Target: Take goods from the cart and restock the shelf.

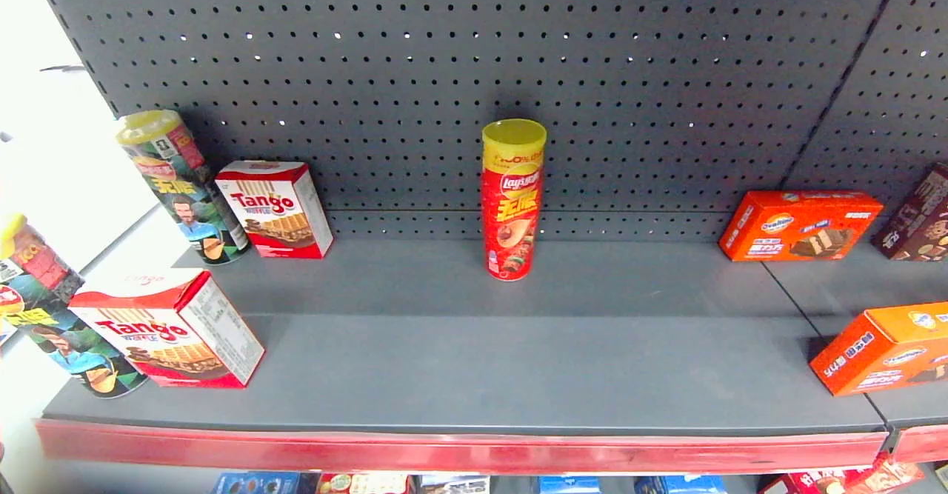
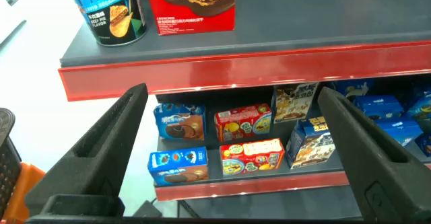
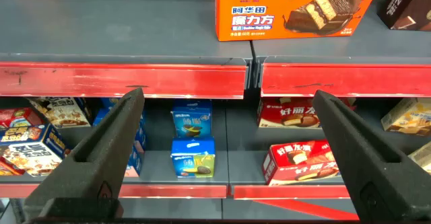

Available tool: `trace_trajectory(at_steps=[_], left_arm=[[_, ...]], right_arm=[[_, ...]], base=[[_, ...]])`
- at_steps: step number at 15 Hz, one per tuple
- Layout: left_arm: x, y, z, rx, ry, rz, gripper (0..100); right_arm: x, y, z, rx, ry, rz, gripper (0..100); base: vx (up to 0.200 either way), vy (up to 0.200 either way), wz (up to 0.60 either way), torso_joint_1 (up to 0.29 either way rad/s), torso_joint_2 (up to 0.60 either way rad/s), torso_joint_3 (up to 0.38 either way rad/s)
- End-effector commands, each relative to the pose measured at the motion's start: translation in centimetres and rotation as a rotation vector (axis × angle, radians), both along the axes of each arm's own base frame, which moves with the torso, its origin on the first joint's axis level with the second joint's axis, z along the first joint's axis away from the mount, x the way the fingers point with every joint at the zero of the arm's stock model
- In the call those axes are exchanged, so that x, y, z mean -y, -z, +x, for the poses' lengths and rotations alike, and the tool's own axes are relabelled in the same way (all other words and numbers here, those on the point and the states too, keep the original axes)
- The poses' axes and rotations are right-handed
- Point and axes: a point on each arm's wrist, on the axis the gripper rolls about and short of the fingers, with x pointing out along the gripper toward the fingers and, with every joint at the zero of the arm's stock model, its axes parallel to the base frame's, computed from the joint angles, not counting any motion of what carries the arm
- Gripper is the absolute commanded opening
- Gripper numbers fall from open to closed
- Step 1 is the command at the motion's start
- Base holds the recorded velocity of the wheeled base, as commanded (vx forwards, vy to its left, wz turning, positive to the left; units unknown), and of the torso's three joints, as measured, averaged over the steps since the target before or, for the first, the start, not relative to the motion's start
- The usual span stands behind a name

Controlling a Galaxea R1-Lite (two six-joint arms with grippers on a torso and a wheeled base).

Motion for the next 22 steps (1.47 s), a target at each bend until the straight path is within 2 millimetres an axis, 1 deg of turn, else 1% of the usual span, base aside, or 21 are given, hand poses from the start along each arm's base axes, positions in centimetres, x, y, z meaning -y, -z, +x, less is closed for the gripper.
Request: trace_trajectory(at_steps=[1, 9, 22], left_arm=[[0.0, 0.0, 0.01, -0.001, -0.001, 0.0, 100], [0.0, 0.0, 0.01, -0.001, 0.002, -0.002, 100], [0.01, 0.0, 0.01, -0.001, 0.0, -0.002, 100]], right_arm=[[0.0, -0.01, 0.01, -0.001, 0.001, -0.001, 100], [0.0, -0.01, 0.01, -0.001, 0.001, -0.001, 100], [0.01, 0.01, 0.01, -0.003, 0.004, -0.013, 100]], base=[[0.0, 0.0, 0.0, 0.0, 0.0, 0.0], [0.0, 0.0, 0.0, 0.0, 0.0, 0.0], [0.0, 0.0, 0.6, 0.002, 0.0, 0.002]])
